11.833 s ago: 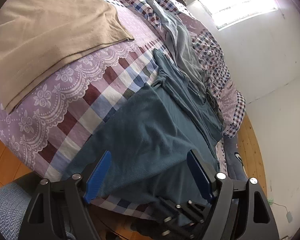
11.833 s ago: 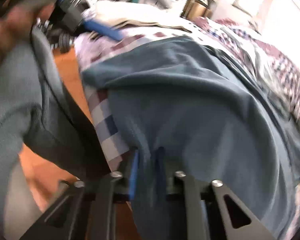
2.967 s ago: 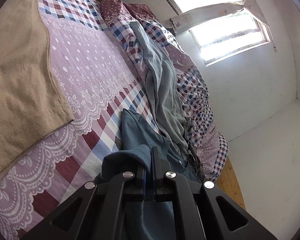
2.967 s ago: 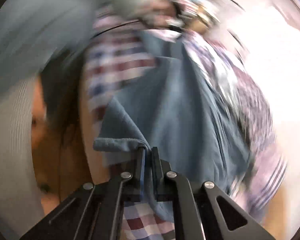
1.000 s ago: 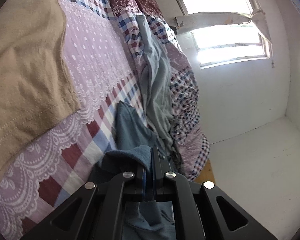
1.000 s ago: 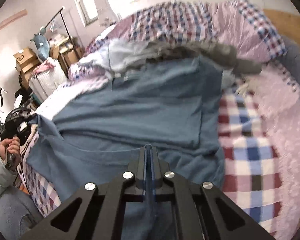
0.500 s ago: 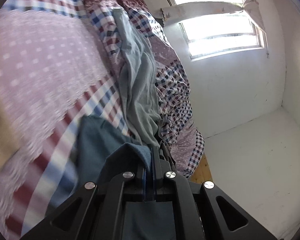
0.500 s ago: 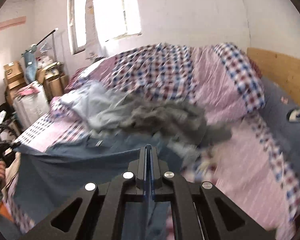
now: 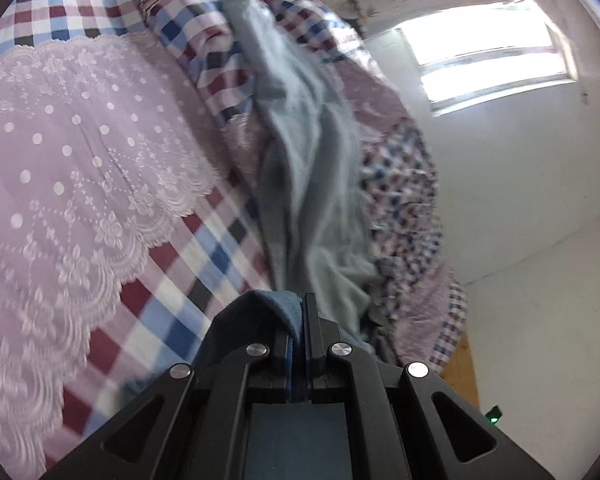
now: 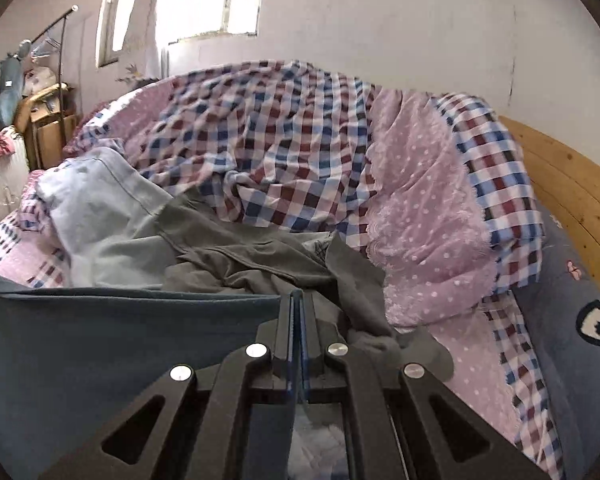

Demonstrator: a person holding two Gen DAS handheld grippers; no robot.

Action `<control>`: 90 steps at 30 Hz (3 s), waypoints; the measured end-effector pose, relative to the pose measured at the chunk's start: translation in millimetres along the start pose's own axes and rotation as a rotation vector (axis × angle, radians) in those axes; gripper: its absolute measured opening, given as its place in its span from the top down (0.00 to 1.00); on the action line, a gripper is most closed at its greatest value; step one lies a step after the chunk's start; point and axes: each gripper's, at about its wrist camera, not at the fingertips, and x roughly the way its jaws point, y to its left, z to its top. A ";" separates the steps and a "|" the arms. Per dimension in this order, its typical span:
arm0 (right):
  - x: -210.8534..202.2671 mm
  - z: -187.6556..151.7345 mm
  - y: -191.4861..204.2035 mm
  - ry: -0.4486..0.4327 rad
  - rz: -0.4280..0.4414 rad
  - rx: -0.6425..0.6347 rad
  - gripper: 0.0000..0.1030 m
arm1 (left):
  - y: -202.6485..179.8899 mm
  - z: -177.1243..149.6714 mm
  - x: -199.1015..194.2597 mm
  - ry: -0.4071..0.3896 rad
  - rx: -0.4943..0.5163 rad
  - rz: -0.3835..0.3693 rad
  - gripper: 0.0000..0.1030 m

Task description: Fold clothes

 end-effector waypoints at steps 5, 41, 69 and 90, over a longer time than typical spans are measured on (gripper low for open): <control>54.5 -7.0 5.5 0.081 -0.045 -0.003 0.99 | 18.4 4.3 -12.1 -0.049 -0.029 -0.018 0.96; -145.5 -297.8 -49.5 0.224 0.372 0.824 0.35 | 53.7 -228.0 -181.4 0.069 0.070 0.099 0.17; -140.9 -321.0 -89.2 0.224 0.317 1.022 0.69 | 72.0 -219.5 -180.3 0.041 -0.109 0.033 0.17; -139.4 -323.6 -73.3 0.229 0.439 1.056 0.63 | 62.0 -225.1 -149.3 0.045 -0.235 0.040 0.17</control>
